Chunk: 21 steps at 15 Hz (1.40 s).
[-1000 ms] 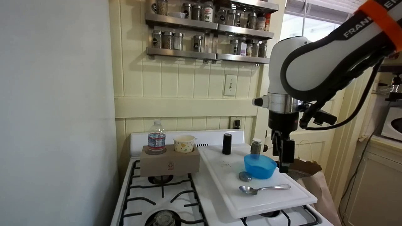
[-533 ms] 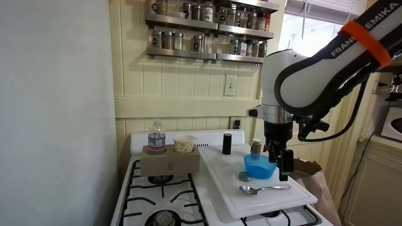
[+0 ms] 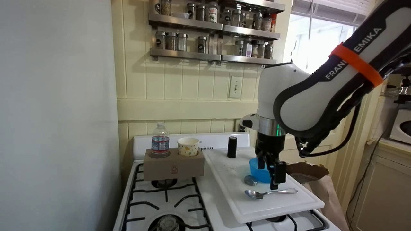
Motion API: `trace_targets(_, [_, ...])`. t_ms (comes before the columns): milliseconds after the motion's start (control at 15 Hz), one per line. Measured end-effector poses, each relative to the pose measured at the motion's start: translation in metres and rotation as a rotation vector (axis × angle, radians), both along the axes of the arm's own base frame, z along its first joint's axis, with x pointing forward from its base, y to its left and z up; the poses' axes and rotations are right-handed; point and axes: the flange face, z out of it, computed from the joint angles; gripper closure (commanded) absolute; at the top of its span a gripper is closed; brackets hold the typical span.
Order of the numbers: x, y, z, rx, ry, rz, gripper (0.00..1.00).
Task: Use the spoon to stir the bowl
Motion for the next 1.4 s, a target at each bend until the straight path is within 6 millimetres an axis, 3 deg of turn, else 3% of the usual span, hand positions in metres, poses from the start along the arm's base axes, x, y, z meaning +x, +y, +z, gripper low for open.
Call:
trace_targets(400, [-0.004,0.015,-0.007,-0.008,0.092,-0.001,0.0])
trace_targets(1400, [-0.001,0.011,-0.016,-0.02,0.126,-0.009,0.0])
